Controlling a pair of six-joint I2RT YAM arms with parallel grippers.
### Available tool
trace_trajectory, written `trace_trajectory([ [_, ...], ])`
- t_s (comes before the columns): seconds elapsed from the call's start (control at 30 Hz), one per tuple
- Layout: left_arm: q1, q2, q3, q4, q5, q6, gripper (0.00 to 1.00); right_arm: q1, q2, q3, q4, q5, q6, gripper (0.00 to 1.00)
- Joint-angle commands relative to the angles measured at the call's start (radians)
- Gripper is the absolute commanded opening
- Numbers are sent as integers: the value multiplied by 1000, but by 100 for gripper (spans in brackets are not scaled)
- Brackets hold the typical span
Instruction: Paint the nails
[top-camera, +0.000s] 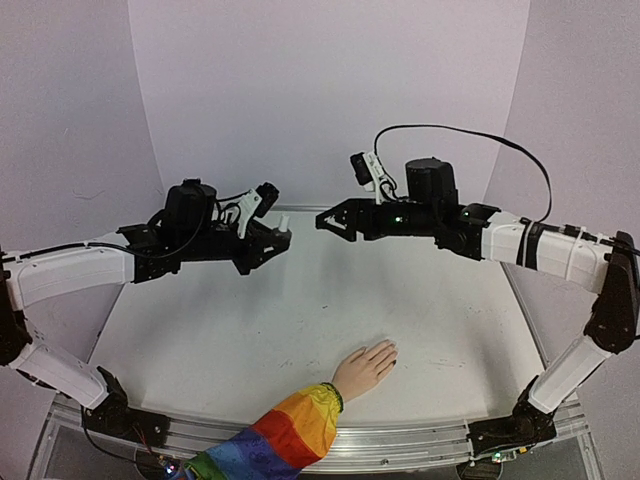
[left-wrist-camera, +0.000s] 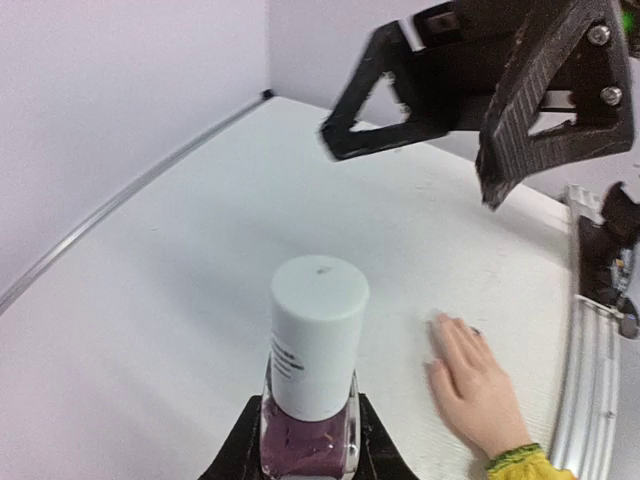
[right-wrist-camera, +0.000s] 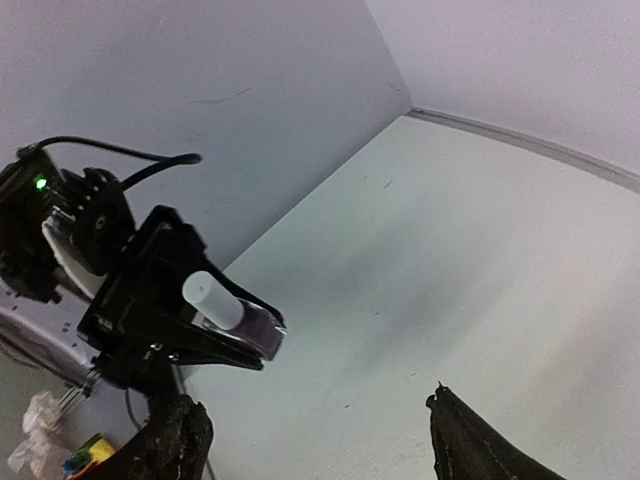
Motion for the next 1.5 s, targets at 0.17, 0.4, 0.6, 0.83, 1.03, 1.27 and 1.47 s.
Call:
trace_trajectory([
  [0.17,-2,98,131,60,747,-79,0,3,-26,0,75,-511,-100,80],
  [0.4,-2,125,150,60,811,-104,0,20,15,30,127,-552,-68,49],
  [0.6,-2,130,150,60,816,-104,0,46,58,81,131,-560,-70,36],
  [0.83,-2,132,151,60,820,-104,0,66,89,119,130,-560,-68,15],
  [1.03,-2,105,137,60,732,-95,0,74,97,111,131,-515,-64,0],
  [1.27,-4,5,60,59,1,-1,0,115,81,94,52,-50,-41,0],
  [1.47,-96,-45,22,59,-597,169,0,306,207,290,-233,698,105,0],
])
